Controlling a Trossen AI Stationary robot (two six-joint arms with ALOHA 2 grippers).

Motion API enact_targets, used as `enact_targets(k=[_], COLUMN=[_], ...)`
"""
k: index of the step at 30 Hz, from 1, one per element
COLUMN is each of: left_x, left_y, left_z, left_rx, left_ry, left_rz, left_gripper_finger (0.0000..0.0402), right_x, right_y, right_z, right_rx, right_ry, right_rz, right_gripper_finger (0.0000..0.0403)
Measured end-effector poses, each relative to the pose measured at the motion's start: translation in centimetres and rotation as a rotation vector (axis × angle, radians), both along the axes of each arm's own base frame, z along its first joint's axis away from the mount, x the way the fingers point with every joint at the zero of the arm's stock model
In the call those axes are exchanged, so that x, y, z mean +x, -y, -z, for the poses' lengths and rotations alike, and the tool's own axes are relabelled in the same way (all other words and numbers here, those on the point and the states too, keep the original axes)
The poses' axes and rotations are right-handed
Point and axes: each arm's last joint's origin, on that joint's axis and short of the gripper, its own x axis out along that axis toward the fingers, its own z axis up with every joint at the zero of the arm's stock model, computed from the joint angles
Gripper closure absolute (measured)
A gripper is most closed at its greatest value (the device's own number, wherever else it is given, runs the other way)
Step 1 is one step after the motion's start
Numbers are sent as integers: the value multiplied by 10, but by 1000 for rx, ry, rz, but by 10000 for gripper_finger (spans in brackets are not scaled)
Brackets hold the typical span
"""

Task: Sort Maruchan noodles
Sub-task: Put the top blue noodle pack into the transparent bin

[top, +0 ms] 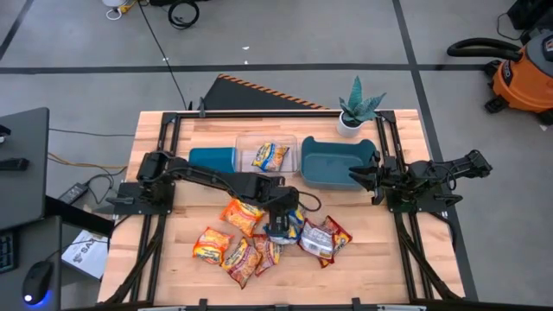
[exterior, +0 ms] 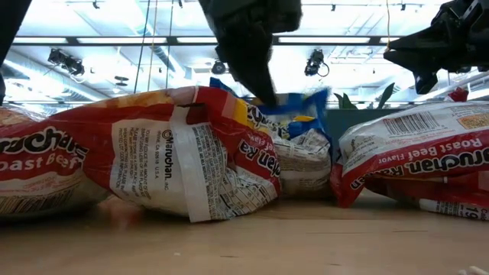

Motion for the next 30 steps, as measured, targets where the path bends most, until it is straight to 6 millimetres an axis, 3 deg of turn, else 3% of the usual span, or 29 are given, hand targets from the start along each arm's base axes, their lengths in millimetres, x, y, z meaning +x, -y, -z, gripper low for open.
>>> enact_targets(k=[12,15,20,30], left_x=[-18,-26,-32,-34], left_y=[-49,-65,-99,-163], left_z=[-99,-113,-108,-54], left_rx=[247,362,416,360], left_ry=[157,182,122,32], left_rz=[-185,-259,-347,-402], left_gripper_finger=[396,395,395,395], right_x=[0,0,0,0], right_y=[0,0,0,0], right_z=[-2,-2,-2,-2], right_rx=[5,6,6,6], right_ry=[19,19,19,19], right_rz=[0,0,0,0], right_gripper_finger=[292,292,292,292])
